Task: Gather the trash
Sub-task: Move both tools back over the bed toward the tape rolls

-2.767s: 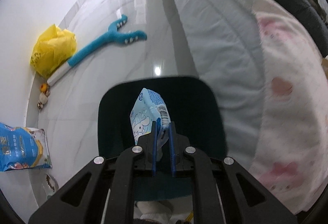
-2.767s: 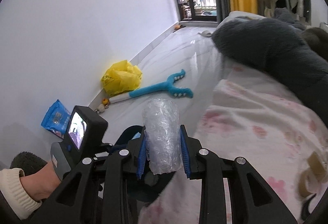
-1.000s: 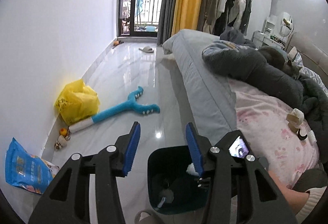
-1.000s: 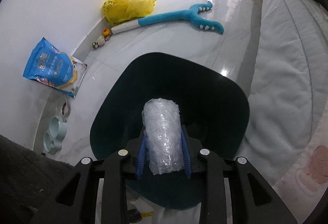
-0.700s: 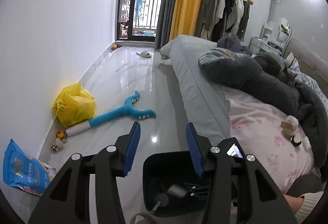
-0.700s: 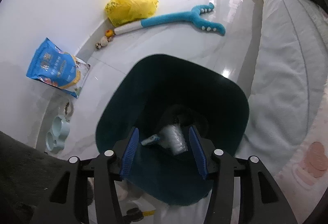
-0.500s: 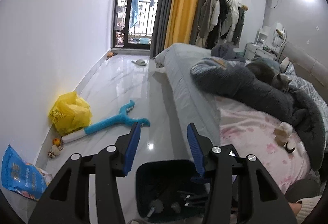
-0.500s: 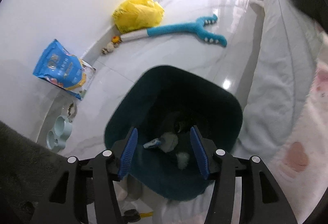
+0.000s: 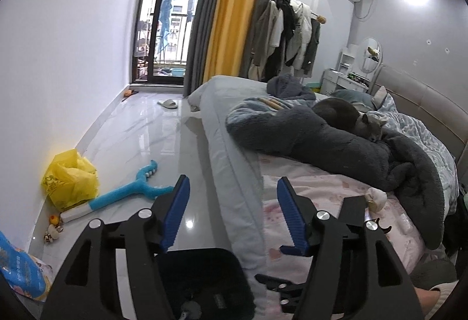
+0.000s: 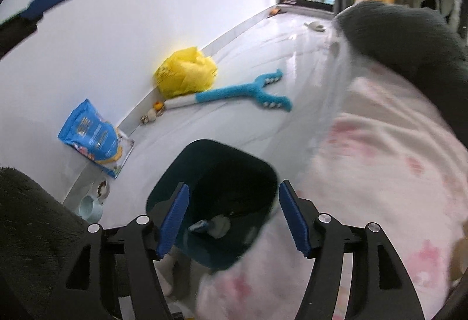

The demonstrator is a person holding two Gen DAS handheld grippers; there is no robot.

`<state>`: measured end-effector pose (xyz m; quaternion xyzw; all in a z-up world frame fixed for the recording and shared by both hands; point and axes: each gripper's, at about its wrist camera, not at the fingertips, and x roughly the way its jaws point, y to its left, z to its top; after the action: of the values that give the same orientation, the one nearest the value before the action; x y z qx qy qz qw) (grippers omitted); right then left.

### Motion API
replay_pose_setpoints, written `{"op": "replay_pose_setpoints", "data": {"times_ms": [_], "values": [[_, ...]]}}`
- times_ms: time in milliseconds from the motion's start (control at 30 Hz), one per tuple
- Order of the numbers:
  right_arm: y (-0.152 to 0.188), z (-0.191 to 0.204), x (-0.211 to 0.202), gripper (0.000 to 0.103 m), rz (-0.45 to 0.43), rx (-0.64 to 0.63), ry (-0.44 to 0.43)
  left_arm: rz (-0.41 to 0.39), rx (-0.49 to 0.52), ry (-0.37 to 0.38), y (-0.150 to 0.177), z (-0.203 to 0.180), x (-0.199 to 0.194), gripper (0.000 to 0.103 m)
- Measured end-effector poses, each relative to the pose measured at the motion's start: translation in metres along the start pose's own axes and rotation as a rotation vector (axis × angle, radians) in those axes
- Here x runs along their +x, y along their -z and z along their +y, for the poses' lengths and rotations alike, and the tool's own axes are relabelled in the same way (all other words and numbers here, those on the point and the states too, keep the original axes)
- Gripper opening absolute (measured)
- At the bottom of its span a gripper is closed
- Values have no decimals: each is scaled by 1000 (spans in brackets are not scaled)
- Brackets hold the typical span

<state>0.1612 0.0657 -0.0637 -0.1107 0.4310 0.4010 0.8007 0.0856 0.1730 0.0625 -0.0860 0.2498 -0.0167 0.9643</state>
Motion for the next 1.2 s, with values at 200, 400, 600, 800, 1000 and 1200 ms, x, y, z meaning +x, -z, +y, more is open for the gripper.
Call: {"op": "replay_pose_setpoints", "data": {"times_ms": [200,400,600,800,1000,1200], "values": [[12,-32,-41,68,-56,39,55,6,16,35,-1,-28,12,67],[23,-62,-77,68,-111,83,103,23,45,71,-1,-59,30,68],[39,-91,-104,69,-146,117,158,51,79,100,6,-88,49,69],[60,-119,-122,69,-157,160,206,84,117,126,15,-119,68,69],[85,-150,-140,70,-167,223,241,127,133,166,26,-150,88,70],[114,-182,-152,70,-166,300,281,156,159,194,37,-182,107,70]]}}
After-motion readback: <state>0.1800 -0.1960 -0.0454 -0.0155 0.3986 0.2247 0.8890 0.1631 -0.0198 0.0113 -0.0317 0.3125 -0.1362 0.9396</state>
